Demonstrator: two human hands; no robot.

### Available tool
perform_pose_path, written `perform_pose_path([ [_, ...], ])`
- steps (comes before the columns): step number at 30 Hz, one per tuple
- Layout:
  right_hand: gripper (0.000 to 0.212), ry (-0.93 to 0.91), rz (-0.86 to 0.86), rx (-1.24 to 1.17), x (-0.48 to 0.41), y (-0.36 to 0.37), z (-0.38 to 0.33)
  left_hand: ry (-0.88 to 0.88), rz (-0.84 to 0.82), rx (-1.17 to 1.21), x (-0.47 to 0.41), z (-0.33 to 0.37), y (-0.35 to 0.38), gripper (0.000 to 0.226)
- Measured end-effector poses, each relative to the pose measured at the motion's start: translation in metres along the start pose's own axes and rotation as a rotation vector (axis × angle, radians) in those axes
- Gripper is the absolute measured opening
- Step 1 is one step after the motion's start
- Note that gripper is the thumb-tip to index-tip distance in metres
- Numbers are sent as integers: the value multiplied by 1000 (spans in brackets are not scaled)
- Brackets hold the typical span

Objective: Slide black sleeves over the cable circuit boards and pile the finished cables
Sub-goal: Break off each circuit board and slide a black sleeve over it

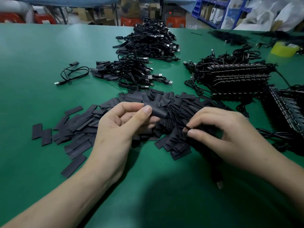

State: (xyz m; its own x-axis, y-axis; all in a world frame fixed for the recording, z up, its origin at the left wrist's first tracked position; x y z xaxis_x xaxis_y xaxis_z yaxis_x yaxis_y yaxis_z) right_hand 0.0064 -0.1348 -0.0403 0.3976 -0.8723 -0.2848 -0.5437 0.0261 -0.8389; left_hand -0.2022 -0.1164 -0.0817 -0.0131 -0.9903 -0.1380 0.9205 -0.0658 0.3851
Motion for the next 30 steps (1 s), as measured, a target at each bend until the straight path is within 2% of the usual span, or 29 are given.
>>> perform_pose_path([
  [5,15,126,77,-343,-16,-37,2,27,-16,-43,-1,2,0,22],
  [8,13,137,106,-242,-55,-67,0,23,-37,-111,0,1,3,25],
  [11,18,59,159,-60,-121,-78,-12,26,-74,-153,3,-2,9,22],
  [16,25,-61,169,174,-250,-47,-37,48,-167,-272,7,-4,15,6],
  [19,32,-103,136,214,-291,-19,-43,89,-202,-473,10,-3,17,11],
  [23,47,-134,18,305,-299,5,-44,252,-234,-790,13,3,21,13],
  [27,35,-130,4,231,-248,5,-35,362,-273,-978,17,6,33,14],
  [30,25,-106,12,189,-183,1,-17,426,-320,-1153,8,10,49,23],
])
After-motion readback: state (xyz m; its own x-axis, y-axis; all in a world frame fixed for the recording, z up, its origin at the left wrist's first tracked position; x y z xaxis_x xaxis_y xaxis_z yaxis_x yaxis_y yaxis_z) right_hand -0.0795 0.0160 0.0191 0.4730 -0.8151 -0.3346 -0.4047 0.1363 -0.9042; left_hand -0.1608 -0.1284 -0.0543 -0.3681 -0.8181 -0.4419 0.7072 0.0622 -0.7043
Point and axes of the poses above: each hand's wrist, its own x-axis away from the middle knuckle, its own y-axis out of the palm, z = x × y, the point moved 6 cm from there along -x, towards the middle knuckle, and after that the axes turned 2 degrees about -z, right-handed, at the moved point
